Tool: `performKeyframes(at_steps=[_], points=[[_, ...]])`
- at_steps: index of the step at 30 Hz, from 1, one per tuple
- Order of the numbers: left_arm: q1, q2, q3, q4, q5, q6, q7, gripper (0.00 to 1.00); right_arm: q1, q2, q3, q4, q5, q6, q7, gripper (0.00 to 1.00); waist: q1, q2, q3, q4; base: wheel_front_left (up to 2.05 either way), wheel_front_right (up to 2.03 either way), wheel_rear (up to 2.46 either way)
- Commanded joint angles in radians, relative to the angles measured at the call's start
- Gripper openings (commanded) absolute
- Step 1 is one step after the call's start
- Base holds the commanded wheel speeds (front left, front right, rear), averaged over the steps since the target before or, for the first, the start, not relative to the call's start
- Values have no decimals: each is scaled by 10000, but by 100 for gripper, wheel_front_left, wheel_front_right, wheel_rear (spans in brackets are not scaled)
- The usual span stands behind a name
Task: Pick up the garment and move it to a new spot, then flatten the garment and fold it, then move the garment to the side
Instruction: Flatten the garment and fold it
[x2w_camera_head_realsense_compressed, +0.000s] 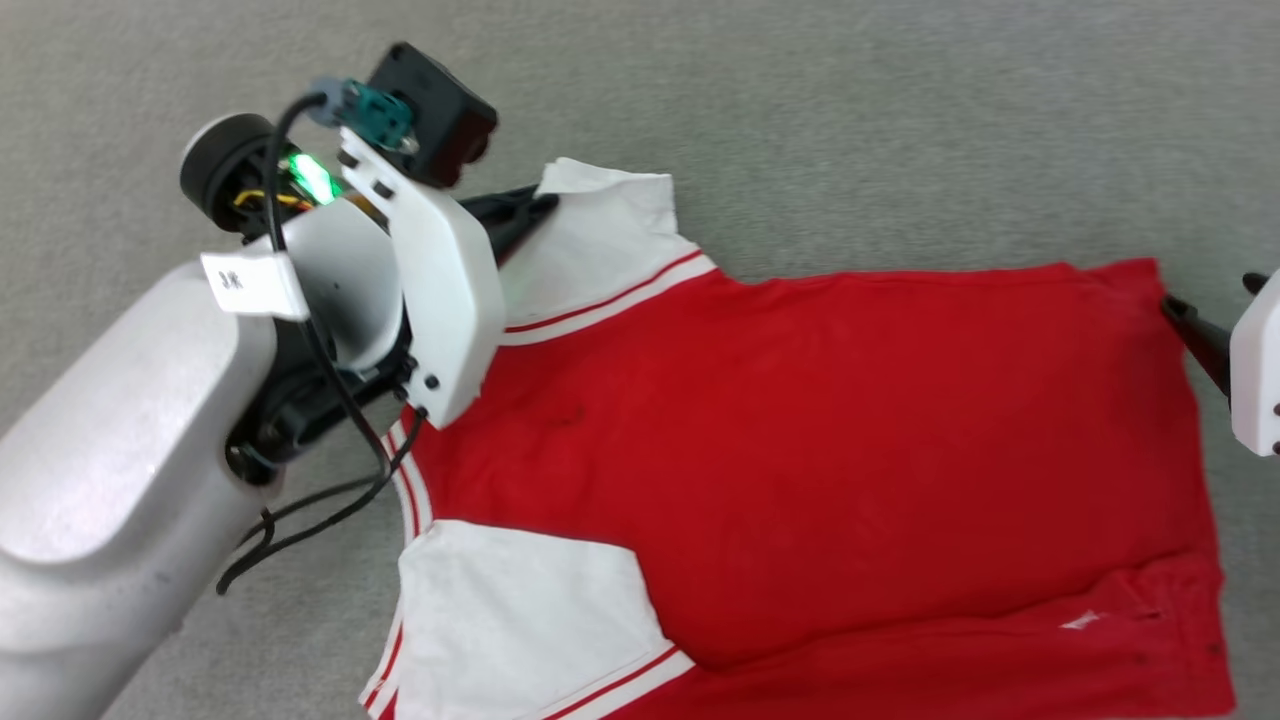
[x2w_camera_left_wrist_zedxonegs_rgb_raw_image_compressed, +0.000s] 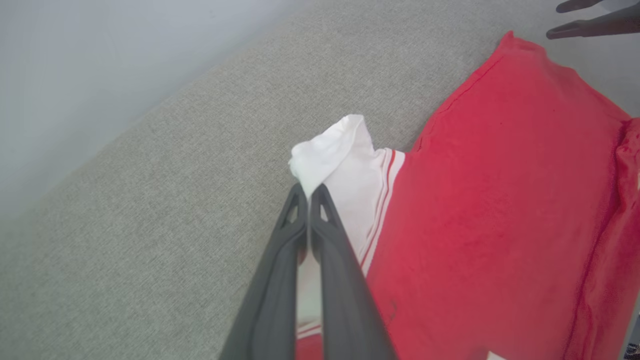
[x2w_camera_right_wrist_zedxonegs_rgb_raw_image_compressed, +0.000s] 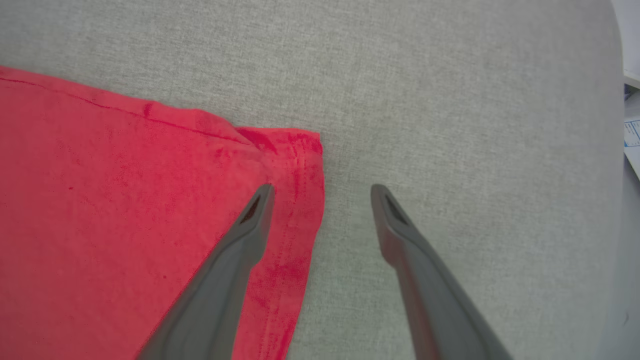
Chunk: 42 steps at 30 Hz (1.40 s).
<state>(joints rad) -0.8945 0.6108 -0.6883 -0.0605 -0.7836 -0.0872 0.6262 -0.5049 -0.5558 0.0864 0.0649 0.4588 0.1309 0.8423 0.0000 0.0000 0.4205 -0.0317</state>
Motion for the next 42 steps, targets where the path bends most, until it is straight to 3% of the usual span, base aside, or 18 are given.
performKeyframes(at_steps=[1,4,5,14,15,16,17,29,36,42], points=[[133,6,1,-79,60,32,-21,0,-155,-76,38,86,12,-4,36,100,0,0,151,208,0,0,0],[215,9,-62,-689,159,156,-15,0,-438,-206,348,683,-116,-4,214,100,0,0,306,480,0,0,0],[299,-71,-168,-1309,185,247,-5,0,-620,-273,698,1378,-202,-4,91,100,0,0,498,778,0,0,0],[495,-139,-306,-1874,214,363,-110,0,-368,-360,2030,2599,143,13,-144,100,0,0,700,1100,0,0,0],[506,-128,-291,-1851,199,379,-136,0,-338,-339,2157,2667,275,13,-128,65,0,0,699,1111,0,0,0],[517,-115,-271,-1817,189,386,-160,0,-331,-352,2270,2711,348,15,-123,15,0,0,691,1117,0,0,0],[550,-106,-256,-1764,190,392,-203,0,-342,-383,2350,2756,387,16,-162,0,0,0,661,1116,0,0,0],[1679,-48,-146,-893,-105,594,-1076,0,-299,-469,1032,2660,1099,-4,-1984,0,0,0,-831,885,0,0,0],[2935,172,-146,-902,-441,807,-1571,0,1265,-446,224,1821,1496,-5,-2664,0,0,0,-1782,828,0,0,0],[4135,572,-270,-1372,-610,1166,-1733,0,2923,15,-676,907,1598,-4,-3175,0,0,0,-2351,881,0,0,0]])
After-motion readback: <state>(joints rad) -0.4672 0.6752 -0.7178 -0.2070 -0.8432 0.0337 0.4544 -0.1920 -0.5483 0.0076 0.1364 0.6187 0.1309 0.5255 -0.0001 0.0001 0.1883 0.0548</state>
